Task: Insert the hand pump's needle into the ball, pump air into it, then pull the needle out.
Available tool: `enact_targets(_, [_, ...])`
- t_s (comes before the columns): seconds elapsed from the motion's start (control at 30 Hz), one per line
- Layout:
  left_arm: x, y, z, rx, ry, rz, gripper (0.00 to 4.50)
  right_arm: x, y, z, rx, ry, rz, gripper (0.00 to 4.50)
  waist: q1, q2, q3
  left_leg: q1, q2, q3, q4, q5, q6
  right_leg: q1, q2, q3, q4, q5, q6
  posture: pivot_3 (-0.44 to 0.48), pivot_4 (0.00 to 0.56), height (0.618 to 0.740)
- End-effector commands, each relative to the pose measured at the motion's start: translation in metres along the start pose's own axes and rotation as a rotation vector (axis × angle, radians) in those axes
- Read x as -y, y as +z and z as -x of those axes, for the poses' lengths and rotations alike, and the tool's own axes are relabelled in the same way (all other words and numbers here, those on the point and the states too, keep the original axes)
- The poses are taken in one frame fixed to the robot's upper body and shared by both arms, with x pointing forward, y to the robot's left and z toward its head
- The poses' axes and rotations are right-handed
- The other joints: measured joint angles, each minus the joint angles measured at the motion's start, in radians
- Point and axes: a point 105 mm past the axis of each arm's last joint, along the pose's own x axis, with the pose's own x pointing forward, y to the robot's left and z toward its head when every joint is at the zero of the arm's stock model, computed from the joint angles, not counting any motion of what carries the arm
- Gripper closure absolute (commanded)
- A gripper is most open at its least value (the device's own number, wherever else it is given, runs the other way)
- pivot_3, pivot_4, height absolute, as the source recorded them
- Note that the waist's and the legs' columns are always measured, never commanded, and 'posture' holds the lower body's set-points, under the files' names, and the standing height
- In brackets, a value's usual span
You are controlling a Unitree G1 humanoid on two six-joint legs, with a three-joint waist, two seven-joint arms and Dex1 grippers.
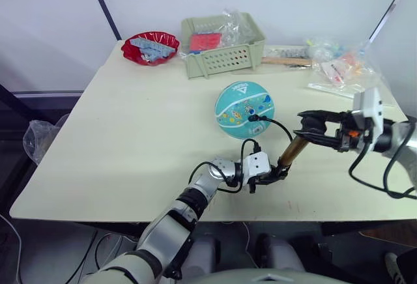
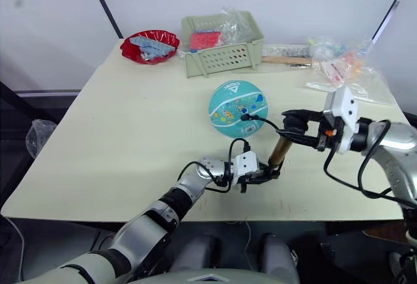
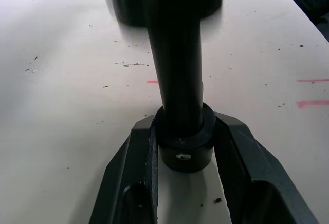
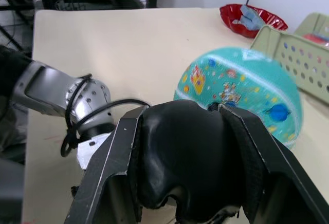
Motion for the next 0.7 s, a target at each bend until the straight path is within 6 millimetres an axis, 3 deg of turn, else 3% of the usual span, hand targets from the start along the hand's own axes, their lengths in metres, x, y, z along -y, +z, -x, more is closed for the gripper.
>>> enact_targets(0.03, [0.033,-0.067,0.018,-0.245,-0.076,0.126,3.43,0.000,-0.038,0.004,-0.136,-0.042,-0.021,2.85,-0.001,0.002,-0.001,0.000,0.000,0.001,0.000,0.000,0.000,0.000,0.000,0.001,0.000,0.000,0.000,0.000,0.150,0.740])
enact_targets(0.13, [0.034,-0.067,0.017,-0.245,-0.079,0.128,3.43,0.004,-0.031,0.007,-0.123,-0.053,0.005,2.85,0.000,0.002,0.000,0.001,0.000,0.001,0.000,0.000,0.000,0.000,0.001,0.001,0.000,0.000,0.000,0.000,0.150,0.740])
enact_targets(0.27, [0.035,-0.068,0.017,-0.247,-0.086,0.130,3.43,0.012,-0.007,0.009,-0.064,-0.054,0.029,2.85,0.001,0.007,0.002,0.000,0.000,0.001,0.000,0.000,0.000,0.000,0.001,0.001,0.000,0.000,-0.001,0.000,0.150,0.740])
enact_targets(0.37, [0.036,-0.069,0.017,-0.251,-0.094,0.131,3.43,0.018,0.024,0.013,-0.009,-0.037,0.067,2.85,0.002,0.010,0.005,-0.001,-0.001,0.001,0.000,0.000,0.000,0.000,0.001,0.001,0.000,0.000,-0.001,0.000,0.150,0.740])
enact_targets(0.5, [0.036,-0.070,0.019,-0.259,-0.102,0.128,3.43,0.031,0.085,0.024,0.086,-0.031,0.124,2.85,0.001,0.018,0.012,-0.003,-0.004,0.001,0.001,0.000,0.000,-0.002,-0.001,0.002,0.000,0.000,-0.001,0.000,0.150,0.740])
enact_targets(0.7, [0.031,-0.069,0.019,-0.260,-0.093,0.127,3.43,0.035,0.127,0.034,0.127,-0.024,0.138,2.85,0.002,0.019,0.017,-0.006,-0.004,0.000,0.000,0.000,0.000,-0.003,-0.002,0.000,0.000,0.000,0.000,0.000,0.150,0.740])
